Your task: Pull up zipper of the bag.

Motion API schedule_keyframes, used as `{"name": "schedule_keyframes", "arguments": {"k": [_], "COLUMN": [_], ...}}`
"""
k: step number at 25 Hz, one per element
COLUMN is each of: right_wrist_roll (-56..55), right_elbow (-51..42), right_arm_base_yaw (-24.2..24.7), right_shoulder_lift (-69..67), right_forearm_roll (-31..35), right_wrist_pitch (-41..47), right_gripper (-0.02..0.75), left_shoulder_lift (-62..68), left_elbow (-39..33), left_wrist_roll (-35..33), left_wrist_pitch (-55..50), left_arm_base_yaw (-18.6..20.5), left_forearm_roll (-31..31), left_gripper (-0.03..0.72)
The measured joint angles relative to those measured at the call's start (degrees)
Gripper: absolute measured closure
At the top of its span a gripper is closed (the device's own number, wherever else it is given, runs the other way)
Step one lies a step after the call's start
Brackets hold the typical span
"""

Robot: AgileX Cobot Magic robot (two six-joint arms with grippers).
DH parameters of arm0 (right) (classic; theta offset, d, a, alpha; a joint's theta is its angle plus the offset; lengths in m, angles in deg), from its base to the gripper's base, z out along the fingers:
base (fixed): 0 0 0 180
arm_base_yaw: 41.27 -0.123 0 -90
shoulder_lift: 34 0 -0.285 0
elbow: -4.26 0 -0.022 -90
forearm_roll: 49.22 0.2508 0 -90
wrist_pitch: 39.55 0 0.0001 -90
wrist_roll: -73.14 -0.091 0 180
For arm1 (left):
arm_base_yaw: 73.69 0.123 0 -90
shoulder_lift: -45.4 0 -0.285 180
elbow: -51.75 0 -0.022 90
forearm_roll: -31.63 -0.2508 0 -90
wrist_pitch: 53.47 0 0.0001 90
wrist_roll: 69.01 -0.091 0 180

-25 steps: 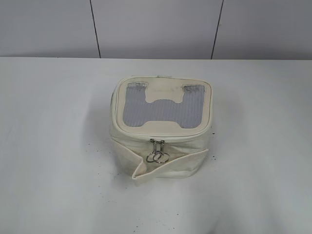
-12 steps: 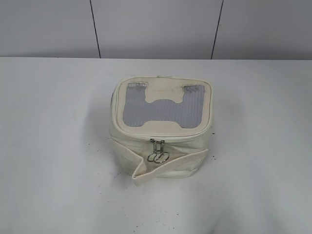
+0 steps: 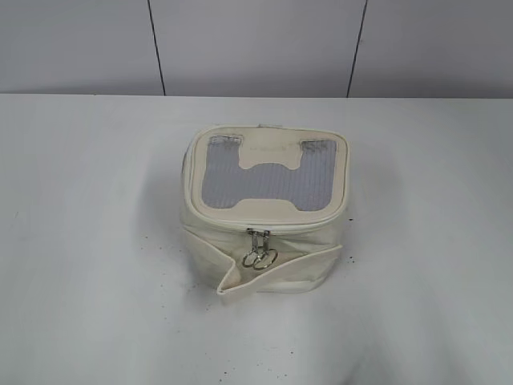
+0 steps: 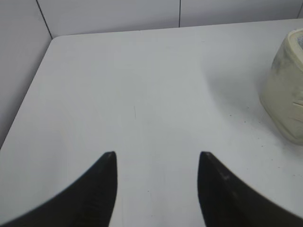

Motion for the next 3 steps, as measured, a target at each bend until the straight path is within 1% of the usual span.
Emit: {"name": "schedule_keyframes", "arguments": {"k": [3], "right_wrist_roll": [0.00], "right_elbow": [0.00], "right_arm_base_yaw": [0.00], "right_shoulder_lift": [0.00], "right_forearm_roll": [0.00], "right_wrist_pitch": [0.00], "right_gripper": [0.151], "left_shoulder_lift": [0.00], "left_elbow": [0.00], "left_wrist_roll": [0.00], "left_wrist_pitch": [0.00], "left_arm_base_yaw": [0.00], "left_forearm_roll": [0.00], "left_gripper": [0.271]}}
